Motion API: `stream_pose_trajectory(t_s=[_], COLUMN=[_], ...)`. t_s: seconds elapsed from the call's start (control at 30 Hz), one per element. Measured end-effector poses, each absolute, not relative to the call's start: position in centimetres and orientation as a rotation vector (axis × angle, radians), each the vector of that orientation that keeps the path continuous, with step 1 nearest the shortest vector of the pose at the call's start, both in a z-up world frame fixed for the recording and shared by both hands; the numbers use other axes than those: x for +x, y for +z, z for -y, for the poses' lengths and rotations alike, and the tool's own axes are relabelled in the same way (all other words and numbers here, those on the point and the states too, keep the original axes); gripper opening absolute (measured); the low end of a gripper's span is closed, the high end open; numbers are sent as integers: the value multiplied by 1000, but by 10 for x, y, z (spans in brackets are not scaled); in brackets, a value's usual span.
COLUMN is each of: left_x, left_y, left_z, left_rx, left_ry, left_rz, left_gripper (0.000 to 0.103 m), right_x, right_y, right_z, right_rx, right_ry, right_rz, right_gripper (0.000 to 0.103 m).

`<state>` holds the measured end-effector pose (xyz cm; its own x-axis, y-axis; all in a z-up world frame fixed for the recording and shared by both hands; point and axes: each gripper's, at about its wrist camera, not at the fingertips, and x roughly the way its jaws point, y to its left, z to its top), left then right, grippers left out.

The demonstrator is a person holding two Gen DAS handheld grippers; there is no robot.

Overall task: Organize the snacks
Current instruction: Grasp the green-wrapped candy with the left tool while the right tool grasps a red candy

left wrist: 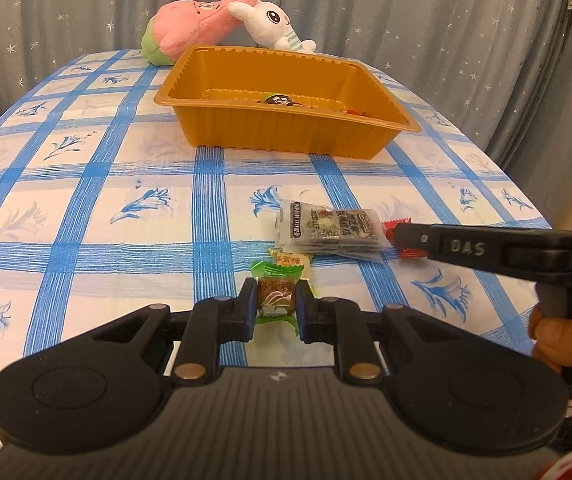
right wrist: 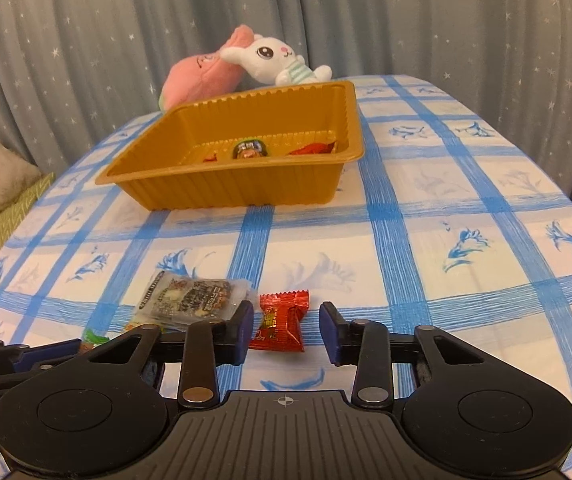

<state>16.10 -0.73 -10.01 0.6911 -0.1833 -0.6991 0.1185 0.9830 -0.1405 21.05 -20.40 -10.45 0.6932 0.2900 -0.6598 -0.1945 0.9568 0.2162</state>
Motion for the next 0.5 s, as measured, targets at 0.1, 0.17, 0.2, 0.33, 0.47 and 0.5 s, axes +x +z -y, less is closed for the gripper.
stream_pose_trajectory(t_s=[0.1, 0.17, 0.2, 0.33, 0.47, 0.5], left_x=[163, 163, 164, 166, 165, 164], left_y=[-101, -102, -102, -103, -101, -100], left_z=[8, 8, 8, 8, 9, 10], left_rx=[-91, -93, -96, -104, -111, -111], left_ry=[-172, -173, -173, -174, -184, -190], left_rz=[-795, -799, -800, -806, -812, -814], left_gripper=[17, 17, 17, 17, 17, 17], right_x=[214, 214, 213, 210, 205, 202], right_y=[-110, -113, -113, -113, -109, -108], right_z=[199, 196, 195, 195, 200, 202], right_rx=[106, 85, 72, 63, 72, 73], right_ry=[269, 265, 263, 259, 243, 241], right_rz=[-774, -775, -772, -763, -755, -756], right_gripper=[32, 28, 27, 23, 22, 22])
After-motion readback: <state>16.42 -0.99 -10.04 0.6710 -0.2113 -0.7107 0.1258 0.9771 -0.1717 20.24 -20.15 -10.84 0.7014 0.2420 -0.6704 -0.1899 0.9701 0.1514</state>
